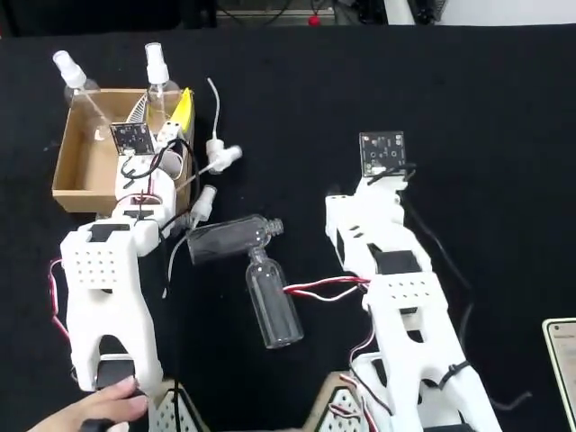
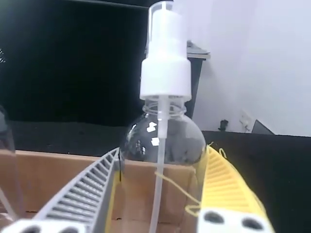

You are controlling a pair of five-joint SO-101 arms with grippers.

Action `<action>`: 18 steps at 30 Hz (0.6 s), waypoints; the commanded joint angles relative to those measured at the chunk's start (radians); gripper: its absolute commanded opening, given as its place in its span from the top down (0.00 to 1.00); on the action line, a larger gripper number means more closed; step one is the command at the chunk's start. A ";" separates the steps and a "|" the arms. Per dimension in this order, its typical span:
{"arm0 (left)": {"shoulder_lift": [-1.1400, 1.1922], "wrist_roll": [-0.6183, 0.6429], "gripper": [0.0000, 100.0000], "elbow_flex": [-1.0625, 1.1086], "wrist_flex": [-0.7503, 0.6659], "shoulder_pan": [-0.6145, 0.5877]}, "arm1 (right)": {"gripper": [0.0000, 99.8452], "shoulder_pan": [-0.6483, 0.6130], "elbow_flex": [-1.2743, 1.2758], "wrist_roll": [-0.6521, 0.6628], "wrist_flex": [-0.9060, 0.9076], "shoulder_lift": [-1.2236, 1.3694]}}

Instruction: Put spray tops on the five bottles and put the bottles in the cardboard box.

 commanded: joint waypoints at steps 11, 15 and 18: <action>-0.020 -0.008 0.66 -0.035 0.015 0.010 | 0.89 0.014 -0.004 0.005 -0.028 0.002; -0.020 -0.006 0.68 -0.036 0.009 0.008 | 0.89 0.014 -0.004 0.005 -0.028 0.002; -0.021 -0.006 0.68 -0.039 0.008 0.008 | 0.89 0.014 -0.004 0.006 -0.028 0.002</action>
